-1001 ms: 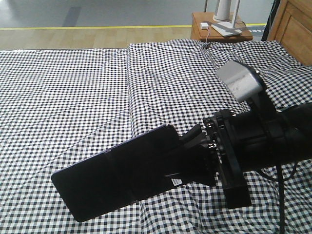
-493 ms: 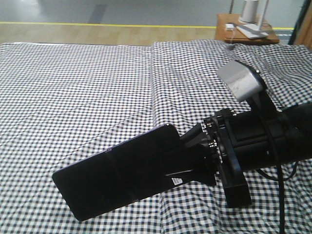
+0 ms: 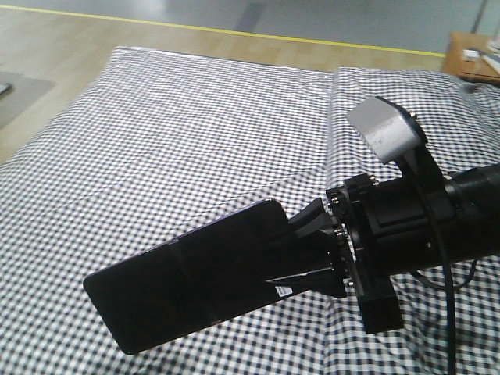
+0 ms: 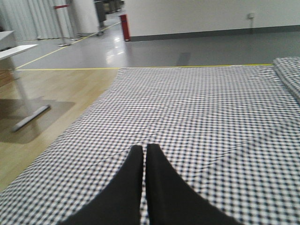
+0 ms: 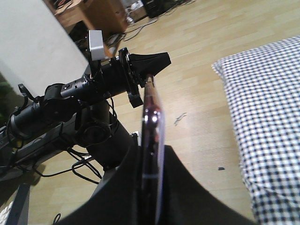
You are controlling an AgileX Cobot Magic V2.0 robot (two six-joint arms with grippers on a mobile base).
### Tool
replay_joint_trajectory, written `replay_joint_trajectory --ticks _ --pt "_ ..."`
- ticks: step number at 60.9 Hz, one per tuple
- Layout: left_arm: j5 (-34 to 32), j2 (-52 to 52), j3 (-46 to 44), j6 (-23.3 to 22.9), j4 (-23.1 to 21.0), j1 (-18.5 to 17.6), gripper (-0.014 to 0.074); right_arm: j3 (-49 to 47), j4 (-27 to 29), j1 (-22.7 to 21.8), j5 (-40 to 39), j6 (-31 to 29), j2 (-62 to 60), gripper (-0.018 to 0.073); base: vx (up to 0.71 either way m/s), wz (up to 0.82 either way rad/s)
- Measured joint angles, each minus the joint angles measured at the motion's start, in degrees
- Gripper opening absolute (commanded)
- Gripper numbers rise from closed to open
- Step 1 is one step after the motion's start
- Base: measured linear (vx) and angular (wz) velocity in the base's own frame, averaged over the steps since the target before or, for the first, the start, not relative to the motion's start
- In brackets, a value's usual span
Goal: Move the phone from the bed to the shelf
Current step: 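Hold the phone in the right gripper while the base turns away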
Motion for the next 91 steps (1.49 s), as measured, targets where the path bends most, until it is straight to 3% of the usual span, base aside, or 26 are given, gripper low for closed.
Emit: replay_joint_trajectory --ticks 91 --pt "0.00 0.00 0.00 0.00 0.00 0.00 0.0001 0.00 0.00 0.00 0.00 0.00 0.00 -0.0002 -0.13 0.60"
